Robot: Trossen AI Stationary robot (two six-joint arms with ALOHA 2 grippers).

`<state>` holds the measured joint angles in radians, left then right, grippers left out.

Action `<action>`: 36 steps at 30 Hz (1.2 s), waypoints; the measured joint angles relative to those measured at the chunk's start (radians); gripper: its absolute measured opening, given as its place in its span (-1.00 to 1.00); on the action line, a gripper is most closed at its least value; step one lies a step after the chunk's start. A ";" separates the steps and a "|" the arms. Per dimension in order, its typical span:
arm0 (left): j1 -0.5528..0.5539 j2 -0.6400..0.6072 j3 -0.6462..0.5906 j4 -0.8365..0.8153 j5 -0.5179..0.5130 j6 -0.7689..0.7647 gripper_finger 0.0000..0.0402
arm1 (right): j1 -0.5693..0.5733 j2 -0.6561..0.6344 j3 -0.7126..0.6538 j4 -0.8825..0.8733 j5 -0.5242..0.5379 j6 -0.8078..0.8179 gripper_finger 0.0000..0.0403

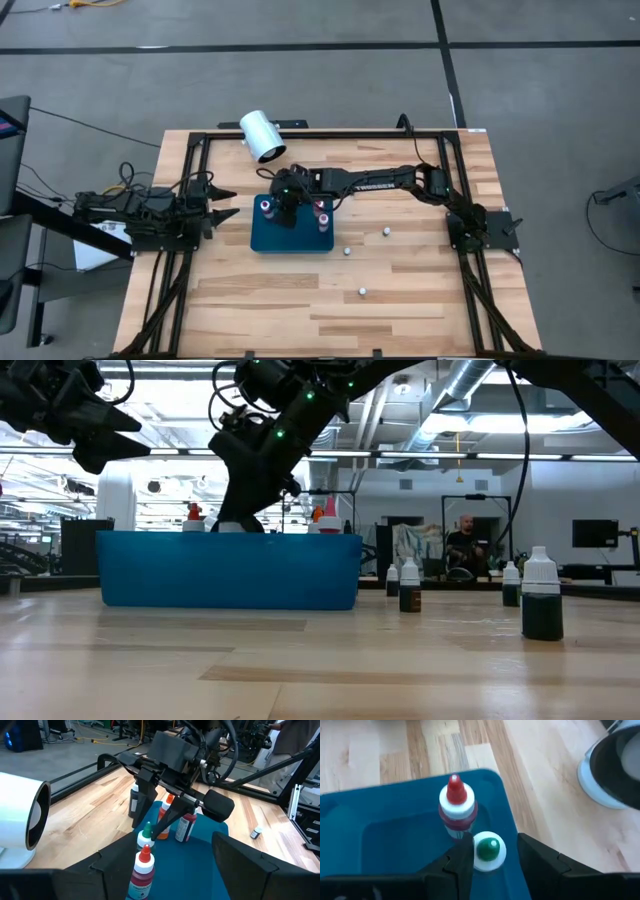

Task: Pick & Place food coloring
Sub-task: Put the large green food coloring bottle into the bin, then put the large black food coloring bottle into the bin

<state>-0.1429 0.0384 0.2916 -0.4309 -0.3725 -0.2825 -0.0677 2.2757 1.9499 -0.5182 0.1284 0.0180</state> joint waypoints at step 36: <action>0.000 0.000 0.000 -0.004 0.002 -0.010 0.24 | -0.088 -0.364 0.003 -0.548 0.010 -0.027 -0.37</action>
<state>-0.1425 0.0387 0.2920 -0.4351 -0.3702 -0.2920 -0.1562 1.9114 1.9527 -1.0662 0.1379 -0.0090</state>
